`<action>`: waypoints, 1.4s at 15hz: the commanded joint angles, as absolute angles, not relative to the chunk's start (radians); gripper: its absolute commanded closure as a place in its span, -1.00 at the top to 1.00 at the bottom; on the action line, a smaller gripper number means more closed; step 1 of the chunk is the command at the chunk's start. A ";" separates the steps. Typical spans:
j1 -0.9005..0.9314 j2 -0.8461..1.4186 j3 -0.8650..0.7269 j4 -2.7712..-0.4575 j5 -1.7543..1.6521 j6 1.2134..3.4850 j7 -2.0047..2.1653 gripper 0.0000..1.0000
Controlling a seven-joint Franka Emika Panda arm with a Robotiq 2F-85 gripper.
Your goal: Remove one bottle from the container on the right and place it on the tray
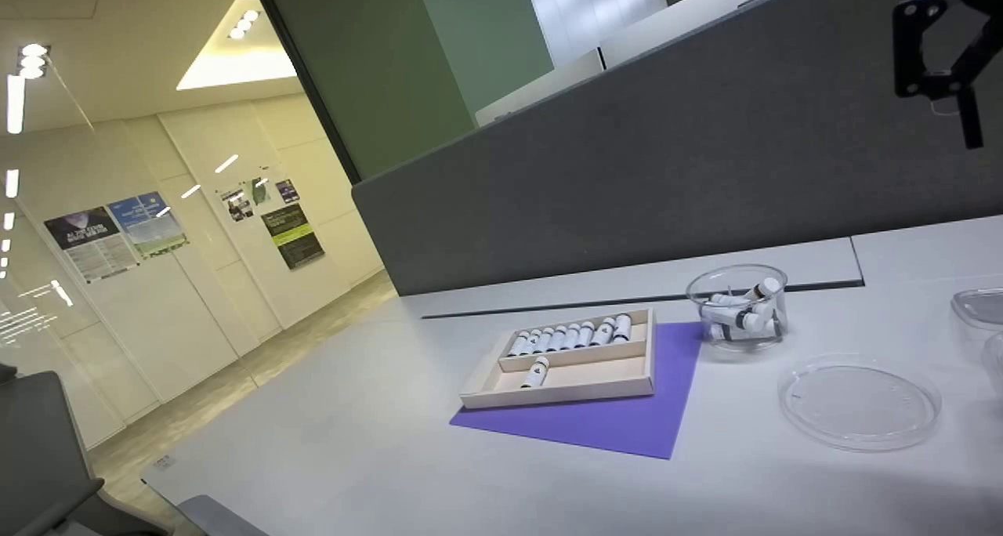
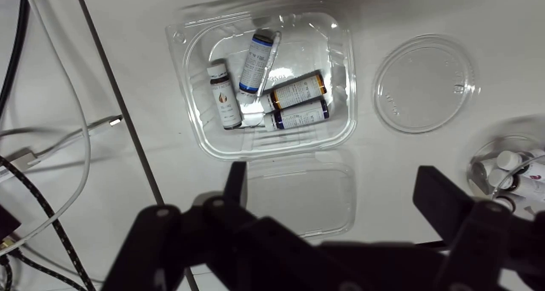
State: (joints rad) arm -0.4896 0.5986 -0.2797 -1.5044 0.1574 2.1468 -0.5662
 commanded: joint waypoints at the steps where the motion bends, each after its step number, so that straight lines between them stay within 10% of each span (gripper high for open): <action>1: -0.545 0.649 -0.231 -1.452 0.160 2.146 -0.529 1.00; 21: -0.677 0.962 -0.102 -1.234 0.172 2.231 -0.509 1.00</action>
State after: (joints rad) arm -0.6564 0.9066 -0.1111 -1.3055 0.1904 2.2454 -0.5498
